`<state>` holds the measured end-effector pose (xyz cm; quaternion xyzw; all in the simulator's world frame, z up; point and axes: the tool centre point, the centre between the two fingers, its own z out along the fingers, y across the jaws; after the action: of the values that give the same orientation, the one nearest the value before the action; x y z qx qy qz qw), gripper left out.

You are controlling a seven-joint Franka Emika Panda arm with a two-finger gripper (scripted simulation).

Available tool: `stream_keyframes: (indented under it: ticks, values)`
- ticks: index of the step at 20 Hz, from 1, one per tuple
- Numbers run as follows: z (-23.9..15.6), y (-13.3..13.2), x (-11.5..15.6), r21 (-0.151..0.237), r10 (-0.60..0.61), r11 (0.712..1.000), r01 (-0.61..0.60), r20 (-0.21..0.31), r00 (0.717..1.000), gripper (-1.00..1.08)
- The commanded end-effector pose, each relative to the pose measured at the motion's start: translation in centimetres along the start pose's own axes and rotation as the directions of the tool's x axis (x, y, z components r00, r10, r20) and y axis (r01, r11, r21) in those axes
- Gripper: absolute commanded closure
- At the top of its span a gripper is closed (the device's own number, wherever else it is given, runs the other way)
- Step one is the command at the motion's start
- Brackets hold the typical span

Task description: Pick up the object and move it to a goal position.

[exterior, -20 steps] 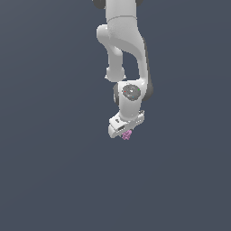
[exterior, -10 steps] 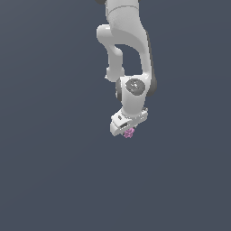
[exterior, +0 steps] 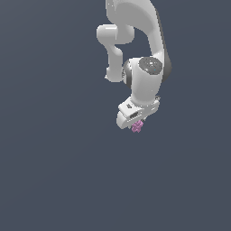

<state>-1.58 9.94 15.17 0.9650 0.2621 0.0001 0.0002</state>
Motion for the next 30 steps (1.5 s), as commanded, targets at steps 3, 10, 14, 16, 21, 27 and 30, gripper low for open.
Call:
stream_keyframes:
  ticks: [3, 10, 14, 16, 21, 27, 30]
  values:
    - [-4.8, -1.2, 1.5, 0.000, -0.001, 1.000, 0.001, 0.000, 1.000, 1.08]
    - [-12.0, -2.9, 3.8, 0.000, -0.001, 1.000, 0.001, 0.000, 1.000, 1.08]
    - [-15.8, -3.8, 5.1, 0.001, -0.001, 1.000, 0.001, 0.000, 1.000, 1.08]
    - [-17.6, -4.2, 5.7, 0.001, -0.001, 1.000, 0.001, 0.000, 1.000, 1.08]
    - [-21.5, -5.0, 7.0, 0.001, 0.000, 1.000, 0.000, 0.000, 1.000, 1.08]
    - [-25.2, -5.8, 8.4, 0.001, 0.001, 1.000, -0.001, 0.000, 1.000, 1.08]
    - [-26.7, -6.1, 9.0, 0.001, 0.001, 1.000, -0.001, 0.000, 1.000, 1.08]
